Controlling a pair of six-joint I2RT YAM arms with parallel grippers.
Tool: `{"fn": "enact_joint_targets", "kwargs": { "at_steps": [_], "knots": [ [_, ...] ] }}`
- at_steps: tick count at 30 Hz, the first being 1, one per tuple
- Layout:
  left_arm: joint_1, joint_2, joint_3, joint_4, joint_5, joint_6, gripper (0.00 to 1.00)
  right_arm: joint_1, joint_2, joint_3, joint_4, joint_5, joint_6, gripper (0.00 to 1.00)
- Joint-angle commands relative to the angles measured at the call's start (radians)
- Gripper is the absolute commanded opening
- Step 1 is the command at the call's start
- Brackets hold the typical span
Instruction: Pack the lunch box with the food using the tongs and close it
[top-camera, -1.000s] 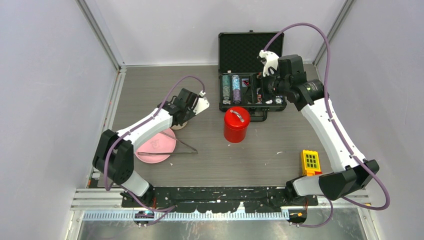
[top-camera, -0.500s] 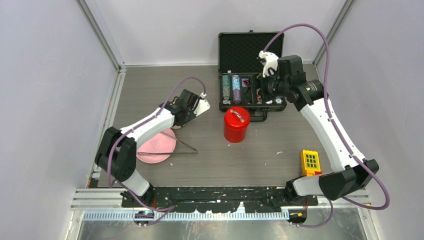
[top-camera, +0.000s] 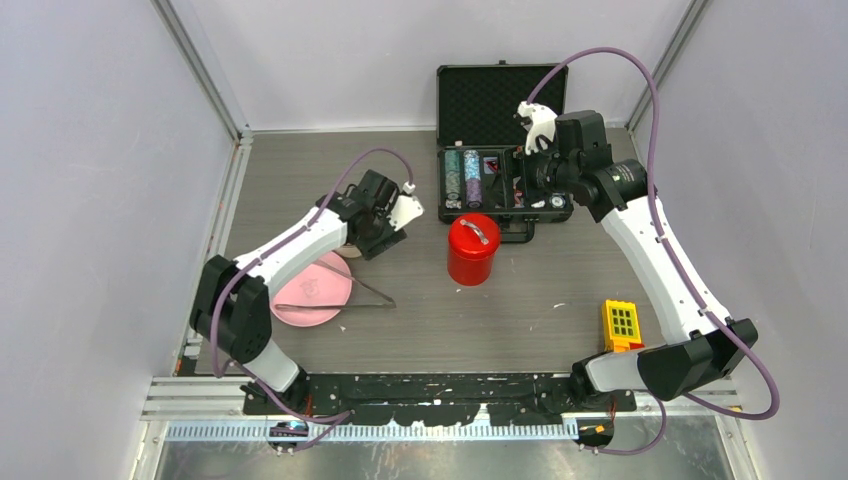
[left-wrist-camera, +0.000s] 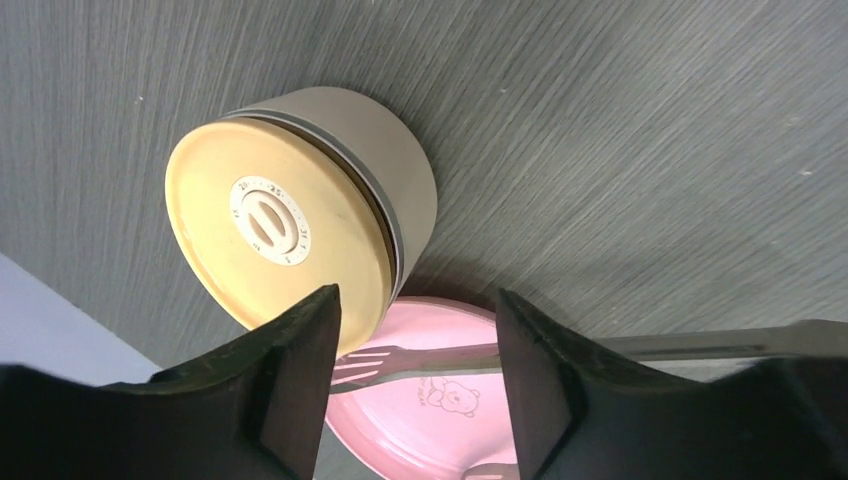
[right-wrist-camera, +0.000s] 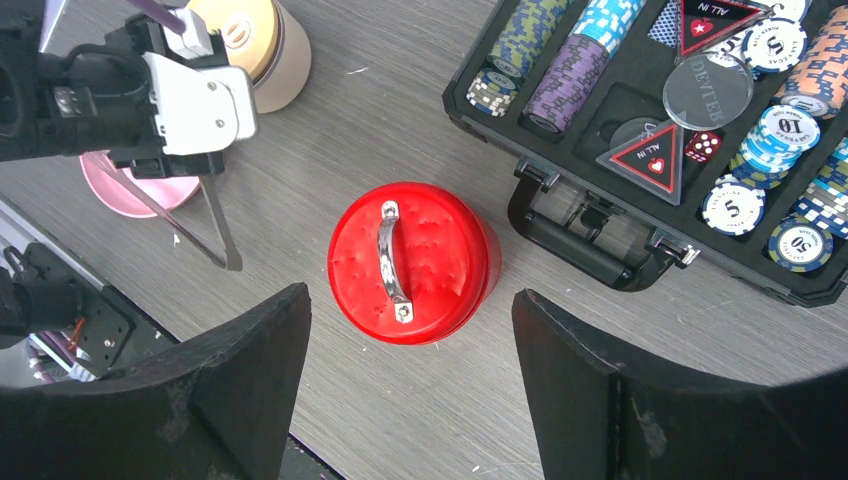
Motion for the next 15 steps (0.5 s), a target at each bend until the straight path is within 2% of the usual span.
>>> {"fn": "enact_joint_targets", "kwargs": {
  "at_steps": [1, 3, 6, 10, 15],
  "knots": [
    [0.028, -0.080, 0.084, -0.061, 0.103, -0.012, 0.64, -0.005, -0.031, 0.005, 0.036, -0.009, 0.006, 0.78],
    [0.091, -0.092, 0.125, -0.071, 0.197, -0.038, 0.65, -0.007, -0.032, 0.003, 0.036, -0.010, 0.006, 0.78],
    [0.205, -0.078, 0.190, -0.088, 0.334, -0.086, 0.53, -0.008, -0.039, -0.001, 0.036, -0.008, 0.004, 0.78],
    [0.260, -0.045, 0.198, -0.068, 0.352, -0.095, 0.38, -0.010, -0.041, -0.001, 0.036, -0.009, 0.006, 0.78],
    [0.265, -0.008, 0.176, -0.035, 0.354, -0.097, 0.37, -0.012, -0.040, -0.001, 0.036, -0.010, 0.006, 0.78]
  ]
}}
